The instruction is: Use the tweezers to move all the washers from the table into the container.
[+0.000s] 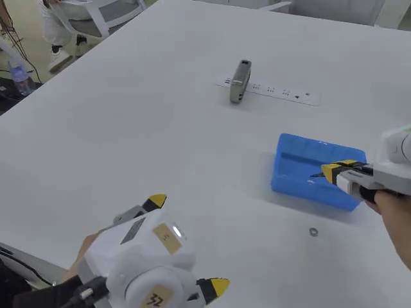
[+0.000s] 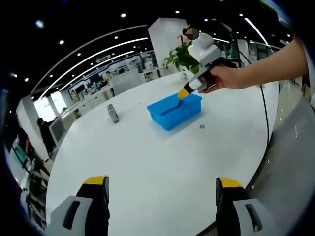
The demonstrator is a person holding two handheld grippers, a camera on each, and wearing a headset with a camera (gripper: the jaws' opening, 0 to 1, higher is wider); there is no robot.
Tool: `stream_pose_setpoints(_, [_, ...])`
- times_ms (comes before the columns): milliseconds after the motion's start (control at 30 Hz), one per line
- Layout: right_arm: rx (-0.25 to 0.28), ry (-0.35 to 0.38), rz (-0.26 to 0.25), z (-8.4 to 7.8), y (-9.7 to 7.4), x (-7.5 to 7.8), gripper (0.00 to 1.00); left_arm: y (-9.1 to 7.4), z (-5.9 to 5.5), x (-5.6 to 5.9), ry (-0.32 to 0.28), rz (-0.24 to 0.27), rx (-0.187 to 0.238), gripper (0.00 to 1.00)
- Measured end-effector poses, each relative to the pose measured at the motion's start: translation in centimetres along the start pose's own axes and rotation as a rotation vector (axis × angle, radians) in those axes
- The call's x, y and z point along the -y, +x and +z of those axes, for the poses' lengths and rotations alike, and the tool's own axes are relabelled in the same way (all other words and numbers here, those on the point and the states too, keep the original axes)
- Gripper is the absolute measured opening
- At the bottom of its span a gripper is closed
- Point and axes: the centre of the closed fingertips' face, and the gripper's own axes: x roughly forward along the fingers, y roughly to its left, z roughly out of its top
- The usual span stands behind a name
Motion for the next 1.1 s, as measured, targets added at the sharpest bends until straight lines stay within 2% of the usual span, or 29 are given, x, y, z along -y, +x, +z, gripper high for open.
stream_pose_setpoints(200, [0.004, -0.018, 0.027, 0.4, -1.7, -0.8, 0.02, 0.0, 0.0, 0.1, 0.010, -0.001, 0.000, 0.91])
stream_pose_setpoints(400, [0.018, -0.018, 0.040, 0.5, -4.0, -2.2, 0.02, 0.0, 0.0, 0.1, 0.017, -0.002, -0.001, 0.91])
stream_pose_setpoints(600, [-0.002, -0.015, 0.050, -0.7, -5.7, -3.0, 0.02, 0.0, -0.1, 0.1, 0.018, 0.000, -0.004, 0.90])
stream_pose_setpoints(833, [-0.092, 0.007, 0.071, -3.7, -6.6, -3.6, 0.02, 0.0, -0.2, 0.0, 0.024, 0.002, -0.010, 0.90])
stream_pose_setpoints(933, [-0.155, 0.004, 0.069, -5.1, -6.8, -3.8, 0.01, 0.1, -0.3, 0.1, 0.028, 0.002, -0.015, 0.89])
stream_pose_setpoints(1100, [-0.234, 0.039, 0.096, -7.0, -6.7, -4.4, 0.02, 0.1, -0.5, 0.1, 0.033, 0.003, -0.028, 0.88])
